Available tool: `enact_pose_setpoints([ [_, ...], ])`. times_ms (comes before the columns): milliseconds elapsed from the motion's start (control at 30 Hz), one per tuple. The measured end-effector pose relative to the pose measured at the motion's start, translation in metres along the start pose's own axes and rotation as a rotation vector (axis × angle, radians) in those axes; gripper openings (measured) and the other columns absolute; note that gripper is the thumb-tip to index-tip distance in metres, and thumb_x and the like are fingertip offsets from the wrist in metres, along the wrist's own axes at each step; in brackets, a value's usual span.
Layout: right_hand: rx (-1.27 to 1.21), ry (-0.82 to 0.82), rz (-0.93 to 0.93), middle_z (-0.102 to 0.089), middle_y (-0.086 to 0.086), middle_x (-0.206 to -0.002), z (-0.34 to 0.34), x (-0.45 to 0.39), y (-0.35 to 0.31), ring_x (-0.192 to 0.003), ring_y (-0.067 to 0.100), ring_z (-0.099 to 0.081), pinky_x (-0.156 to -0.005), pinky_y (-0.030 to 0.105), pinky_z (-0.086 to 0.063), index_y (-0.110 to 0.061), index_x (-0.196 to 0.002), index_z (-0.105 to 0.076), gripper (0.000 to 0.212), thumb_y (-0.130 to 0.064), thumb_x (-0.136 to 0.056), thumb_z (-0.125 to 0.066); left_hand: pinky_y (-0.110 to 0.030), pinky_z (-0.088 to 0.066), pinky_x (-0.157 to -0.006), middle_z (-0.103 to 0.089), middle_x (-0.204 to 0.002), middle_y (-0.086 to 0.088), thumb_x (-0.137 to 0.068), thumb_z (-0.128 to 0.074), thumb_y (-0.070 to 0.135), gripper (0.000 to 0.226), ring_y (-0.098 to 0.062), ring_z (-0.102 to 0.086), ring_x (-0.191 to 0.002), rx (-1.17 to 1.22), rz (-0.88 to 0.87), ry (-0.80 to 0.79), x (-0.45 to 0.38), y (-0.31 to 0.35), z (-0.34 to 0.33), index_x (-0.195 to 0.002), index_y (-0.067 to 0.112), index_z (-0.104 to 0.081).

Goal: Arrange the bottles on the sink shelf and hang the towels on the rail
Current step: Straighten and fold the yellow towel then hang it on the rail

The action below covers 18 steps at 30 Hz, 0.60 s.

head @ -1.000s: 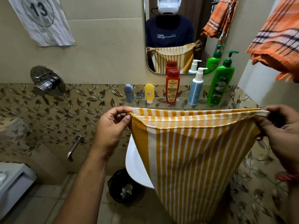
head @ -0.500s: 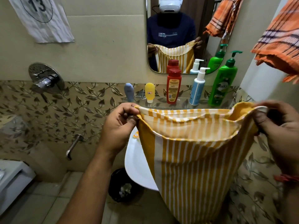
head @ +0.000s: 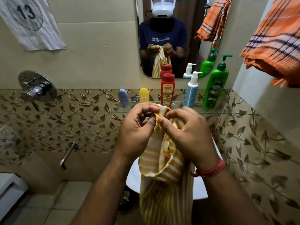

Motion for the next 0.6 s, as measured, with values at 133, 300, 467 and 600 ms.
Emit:
enact_pose_setpoints([
  [133, 0.038, -0.004, 0.054, -0.052, -0.018, -0.077, -0.007, 0.000, -0.001, -0.082, -0.007, -0.053, -0.064, 0.005, -0.037, -0.023, -0.088, -0.073, 0.009, -0.032, -0.085, -0.075, -0.030, -0.054, -0.093, -0.067, -0.116, -0.007, -0.089, -0.061, 0.004, 0.022, -0.018, -0.067, -0.111, 0.003, -0.001, 0.008, -0.001, -0.001, 0.006, -0.109, 0.012, -0.067],
  [300, -0.042, 0.017, 0.054, -0.063, -0.009, -0.085, -0.014, 0.002, -0.008, -0.082, -0.001, -0.058, -0.069, 0.012, -0.046, -0.021, -0.090, -0.071, 0.004, -0.024, -0.089, -0.072, -0.029, -0.056, -0.086, -0.069, -0.106, 0.006, -0.092, -0.059, -0.010, 0.027, -0.013, -0.068, -0.104, 0.079, 0.054, 0.019, 0.002, -0.003, 0.006, -0.101, 0.015, -0.063],
  [467, -0.127, 0.038, 0.039, -0.065, -0.014, -0.088, -0.015, 0.004, -0.014, -0.089, -0.003, -0.060, -0.073, 0.007, -0.045, -0.026, -0.093, -0.069, 0.009, -0.018, -0.090, -0.070, -0.032, -0.057, -0.087, -0.070, -0.104, 0.003, -0.089, -0.058, 0.001, 0.019, -0.019, -0.068, -0.104, 0.083, 0.033, 0.028, 0.004, 0.000, 0.006, -0.097, 0.016, -0.067],
  [600, -0.176, 0.047, 0.011, -0.064, -0.019, -0.089, -0.014, 0.004, -0.014, -0.091, -0.005, -0.060, -0.074, 0.003, -0.043, -0.028, -0.092, -0.067, 0.012, -0.016, -0.089, -0.071, -0.039, -0.058, -0.088, -0.069, -0.110, -0.007, -0.088, -0.062, 0.007, 0.016, -0.028, -0.068, -0.106, 0.114, 0.072, 0.061, 0.008, -0.007, 0.007, -0.098, 0.017, -0.069],
])
Point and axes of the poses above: each hand's wrist, its own x-axis away from the middle knuckle, its own z-axis out of the back of the hand, y = z × x, the point moved 5 cm from there along -x, towards the middle knuckle
